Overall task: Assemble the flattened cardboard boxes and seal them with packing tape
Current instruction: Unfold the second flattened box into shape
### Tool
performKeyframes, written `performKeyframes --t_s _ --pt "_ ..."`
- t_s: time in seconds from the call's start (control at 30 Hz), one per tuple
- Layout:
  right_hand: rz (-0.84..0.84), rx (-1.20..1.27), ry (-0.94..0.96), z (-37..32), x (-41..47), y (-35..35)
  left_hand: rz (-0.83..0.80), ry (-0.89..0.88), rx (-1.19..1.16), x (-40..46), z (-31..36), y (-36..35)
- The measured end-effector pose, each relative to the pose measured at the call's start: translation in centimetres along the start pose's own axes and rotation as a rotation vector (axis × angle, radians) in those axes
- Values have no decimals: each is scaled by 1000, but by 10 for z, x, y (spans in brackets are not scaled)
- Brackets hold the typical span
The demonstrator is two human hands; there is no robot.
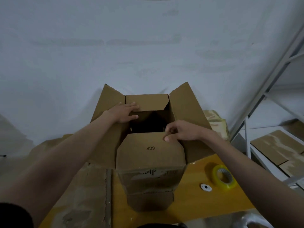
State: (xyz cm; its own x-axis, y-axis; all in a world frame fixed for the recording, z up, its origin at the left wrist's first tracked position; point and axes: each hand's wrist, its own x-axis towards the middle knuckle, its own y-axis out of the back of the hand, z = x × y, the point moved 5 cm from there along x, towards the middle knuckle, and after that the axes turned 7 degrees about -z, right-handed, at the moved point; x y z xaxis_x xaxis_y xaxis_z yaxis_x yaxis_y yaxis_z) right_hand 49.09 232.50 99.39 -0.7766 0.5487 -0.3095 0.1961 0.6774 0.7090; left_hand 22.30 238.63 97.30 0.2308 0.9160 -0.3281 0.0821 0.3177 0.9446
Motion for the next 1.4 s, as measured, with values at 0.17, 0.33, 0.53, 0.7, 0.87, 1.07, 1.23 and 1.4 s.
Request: performKeyframes --t_s 0.17,0.33,0.53,0.7,0.87,1.07,1.23,1.4 --pt "-50 -312 -197 9 13 -13 -57 -28 -175 -19 7 10" --pt "61 -442 -237 9 9 4 -154 -83 -55 -54 43 3" --pt "328 -609 -604 20 -32 42 -302 -60 119 -69 61 -27" --pt "525 -141 -423 5 -60 65 -315 -21 133 -71 71 -29" --pt "403 185 -126 -37 -28 42 -307 9 125 -78 76 -24" --pt "192 -214 -266 23 25 -20 -101 154 229 -103 58 2" --pt "307 13 -216 43 17 -19 175 496 -84 -140 10 36" --pt "347 82 -195 42 19 -28 150 319 -587 -135 48 35"
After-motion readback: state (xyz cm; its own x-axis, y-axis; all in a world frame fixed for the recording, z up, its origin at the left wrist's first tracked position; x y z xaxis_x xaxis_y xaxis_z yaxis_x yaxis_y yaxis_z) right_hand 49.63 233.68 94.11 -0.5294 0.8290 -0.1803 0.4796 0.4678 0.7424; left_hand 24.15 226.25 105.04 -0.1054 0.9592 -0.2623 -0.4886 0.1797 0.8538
